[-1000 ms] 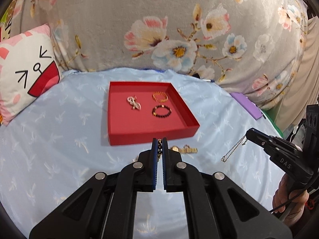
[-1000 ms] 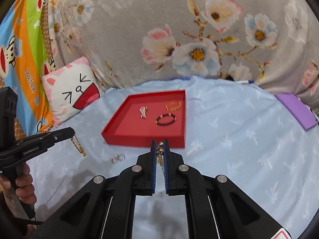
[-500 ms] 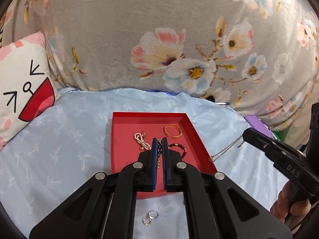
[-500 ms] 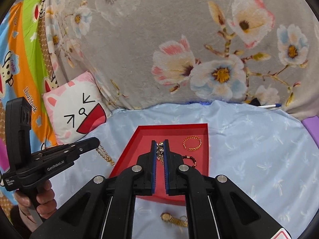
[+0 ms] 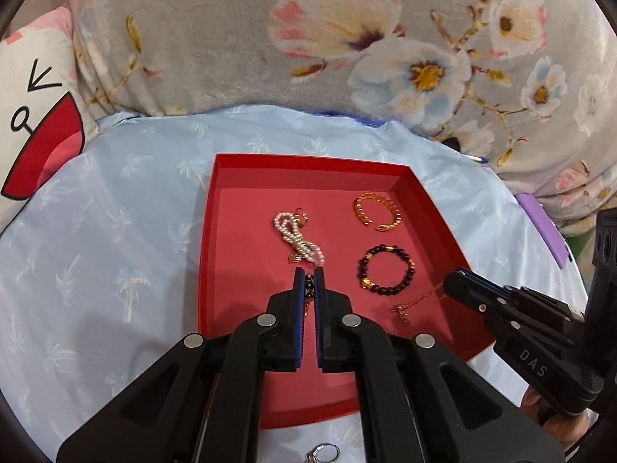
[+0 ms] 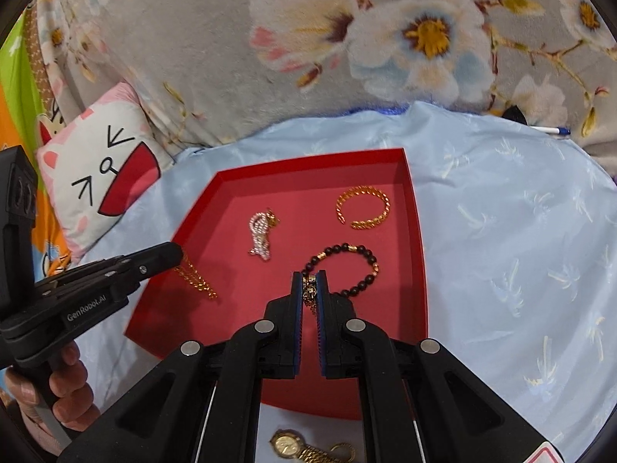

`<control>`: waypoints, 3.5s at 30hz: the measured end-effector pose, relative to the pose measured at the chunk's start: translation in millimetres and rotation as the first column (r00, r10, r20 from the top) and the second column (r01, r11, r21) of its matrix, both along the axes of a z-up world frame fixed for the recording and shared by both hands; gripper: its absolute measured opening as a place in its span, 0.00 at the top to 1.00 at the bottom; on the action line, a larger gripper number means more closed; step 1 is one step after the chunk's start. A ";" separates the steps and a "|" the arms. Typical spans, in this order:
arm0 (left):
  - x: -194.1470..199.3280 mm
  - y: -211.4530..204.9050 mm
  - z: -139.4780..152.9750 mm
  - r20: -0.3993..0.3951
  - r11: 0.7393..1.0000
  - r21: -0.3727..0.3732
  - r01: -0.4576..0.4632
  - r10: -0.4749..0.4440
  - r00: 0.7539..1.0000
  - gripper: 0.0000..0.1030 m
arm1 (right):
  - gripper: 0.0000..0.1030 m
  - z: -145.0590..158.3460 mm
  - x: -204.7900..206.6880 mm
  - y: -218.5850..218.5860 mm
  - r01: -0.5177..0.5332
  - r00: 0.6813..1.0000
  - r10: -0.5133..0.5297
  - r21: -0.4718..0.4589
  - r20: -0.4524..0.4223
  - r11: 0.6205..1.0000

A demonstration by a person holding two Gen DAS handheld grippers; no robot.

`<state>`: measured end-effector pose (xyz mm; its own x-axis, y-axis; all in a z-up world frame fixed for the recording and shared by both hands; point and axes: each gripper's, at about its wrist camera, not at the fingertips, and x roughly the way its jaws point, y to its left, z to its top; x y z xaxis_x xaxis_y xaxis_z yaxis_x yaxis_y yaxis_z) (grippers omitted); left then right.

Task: Organize jewelry
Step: 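Carry both gold chains over the red box and open both tools, then withdraw both tools from the red box toward the watch, then close the right tool on the gold watch band, then close the left tool on the silver ring while the right tool holds the watch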

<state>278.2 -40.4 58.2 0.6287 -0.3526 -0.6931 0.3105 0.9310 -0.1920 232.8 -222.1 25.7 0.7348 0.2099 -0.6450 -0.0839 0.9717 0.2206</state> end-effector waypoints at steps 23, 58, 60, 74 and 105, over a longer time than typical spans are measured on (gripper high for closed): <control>-108.0 37.4 -4.3 0.049 0.998 0.014 -0.068 0.067 0.997 0.43 | 0.60 -16.1 -138.0 -14.2 0.037 0.998 -0.037 -0.001 0.049 0.999; -142.6 56.6 -57.8 -0.044 0.999 0.010 -0.046 0.046 0.998 0.43 | 0.76 -65.5 -83.6 32.4 -0.214 0.974 0.194 -0.191 -0.120 0.958; -141.0 51.1 -58.6 -0.050 1.000 0.020 -0.022 0.023 0.999 0.43 | 0.77 -65.9 -89.5 30.3 -0.202 0.976 0.182 -0.184 -0.120 0.962; -104.9 10.9 -64.3 -0.034 0.991 0.107 0.080 -0.076 0.996 0.60 | 0.77 -67.6 -131.6 12.0 -0.125 0.984 0.121 -0.030 -0.129 0.992; -134.5 -16.0 -62.7 0.007 0.964 0.158 0.214 -0.218 0.976 0.65 | 0.77 -67.3 -139.0 4.3 -0.095 0.988 0.095 0.013 -0.122 0.995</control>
<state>143.7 -56.3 -4.5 0.5664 -0.3714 -0.7357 0.5105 0.8589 -0.0405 93.8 -217.8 -41.6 0.6267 0.2797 -0.7273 -0.1476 0.9591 0.2417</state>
